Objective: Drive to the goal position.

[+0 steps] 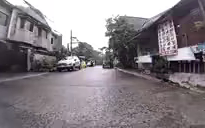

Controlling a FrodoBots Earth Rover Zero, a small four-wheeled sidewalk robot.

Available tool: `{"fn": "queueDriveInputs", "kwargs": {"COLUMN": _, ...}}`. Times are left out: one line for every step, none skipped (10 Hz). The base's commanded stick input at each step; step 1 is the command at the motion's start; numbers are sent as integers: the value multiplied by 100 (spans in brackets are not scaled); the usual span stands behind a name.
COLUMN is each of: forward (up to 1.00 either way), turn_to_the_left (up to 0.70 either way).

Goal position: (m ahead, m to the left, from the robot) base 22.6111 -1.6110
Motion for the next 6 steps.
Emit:
{"fn": "queueDriveInputs", "kwargs": {"forward": 100, "turn_to_the_left": 0}}
{"fn": "queueDriveInputs", "kwargs": {"forward": 100, "turn_to_the_left": 0}}
{"fn": "queueDriveInputs", "kwargs": {"forward": 100, "turn_to_the_left": 0}}
{"fn": "queueDriveInputs", "kwargs": {"forward": 100, "turn_to_the_left": 0}}
{"fn": "queueDriveInputs", "kwargs": {"forward": 100, "turn_to_the_left": 0}}
{"fn": "queueDriveInputs", "kwargs": {"forward": 100, "turn_to_the_left": 0}}
